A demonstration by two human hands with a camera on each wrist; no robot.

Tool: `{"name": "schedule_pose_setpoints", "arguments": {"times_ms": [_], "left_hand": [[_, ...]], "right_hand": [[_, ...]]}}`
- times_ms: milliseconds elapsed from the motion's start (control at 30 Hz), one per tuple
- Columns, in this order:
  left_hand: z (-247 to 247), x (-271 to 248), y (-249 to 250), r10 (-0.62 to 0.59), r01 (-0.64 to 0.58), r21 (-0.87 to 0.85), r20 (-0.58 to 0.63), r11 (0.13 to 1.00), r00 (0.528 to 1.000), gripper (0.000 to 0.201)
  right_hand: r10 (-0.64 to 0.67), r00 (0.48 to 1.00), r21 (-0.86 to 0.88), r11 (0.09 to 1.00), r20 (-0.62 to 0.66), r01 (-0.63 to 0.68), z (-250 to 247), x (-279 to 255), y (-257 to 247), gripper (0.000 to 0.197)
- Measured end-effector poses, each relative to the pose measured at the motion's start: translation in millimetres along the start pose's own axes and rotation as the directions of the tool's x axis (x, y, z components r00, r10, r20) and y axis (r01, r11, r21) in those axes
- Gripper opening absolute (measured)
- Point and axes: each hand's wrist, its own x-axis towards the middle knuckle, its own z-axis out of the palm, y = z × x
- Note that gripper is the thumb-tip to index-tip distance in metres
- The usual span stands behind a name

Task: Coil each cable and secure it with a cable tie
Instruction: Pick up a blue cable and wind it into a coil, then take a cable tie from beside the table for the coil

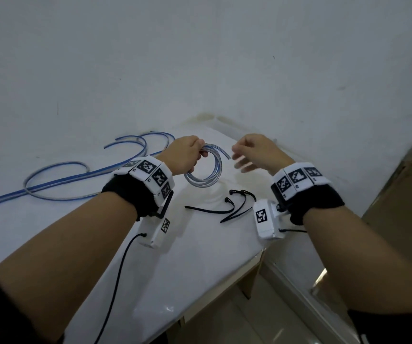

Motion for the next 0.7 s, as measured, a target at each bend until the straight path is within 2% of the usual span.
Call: {"name": "schedule_pose_setpoints", "arguments": {"times_ms": [67,133,233,367,467,567,633,700], "left_hand": [[0,0,0,-0.002,0.002,-0.004,-0.008,1.000,1.000,0.035],[0,0,0,-0.008,0.008,-0.018,-0.013,1.000,1.000,0.036],[3,0,2,-0.023,0.023,-0.033,-0.002,0.999,1.000,0.035],[7,-2,1,-0.042,0.042,-0.059,0.007,0.997,0.999,0.031],[7,-3,0,-0.040,0.041,-0.070,0.009,0.997,0.999,0.031],[4,-5,-1,-0.039,0.039,-0.069,0.005,0.997,0.999,0.031],[0,-5,-3,-0.045,0.044,-0.069,-0.010,0.997,0.999,0.031],[-7,-5,-7,-0.053,0.050,-0.057,-0.040,0.997,0.998,0.031]], "right_hand": [[0.110,0.994,-0.289,0.952,0.028,-0.097,-11,-1,8,0.011],[0.226,0.971,-0.537,0.830,0.074,-0.152,-16,-3,15,0.015],[0.336,0.935,-0.708,0.687,0.111,-0.163,-16,-8,21,0.028],[0.370,0.920,-0.750,0.643,0.127,-0.155,-13,-11,32,0.036],[0.360,0.924,-0.734,0.661,0.130,-0.154,-10,-10,36,0.030],[0.351,0.933,-0.703,0.682,0.075,-0.199,-10,-8,33,0.028],[0.338,0.940,-0.638,0.733,0.043,-0.235,-13,-4,26,0.026],[0.346,0.937,-0.447,0.847,0.051,-0.289,-13,0,17,0.013]]}}
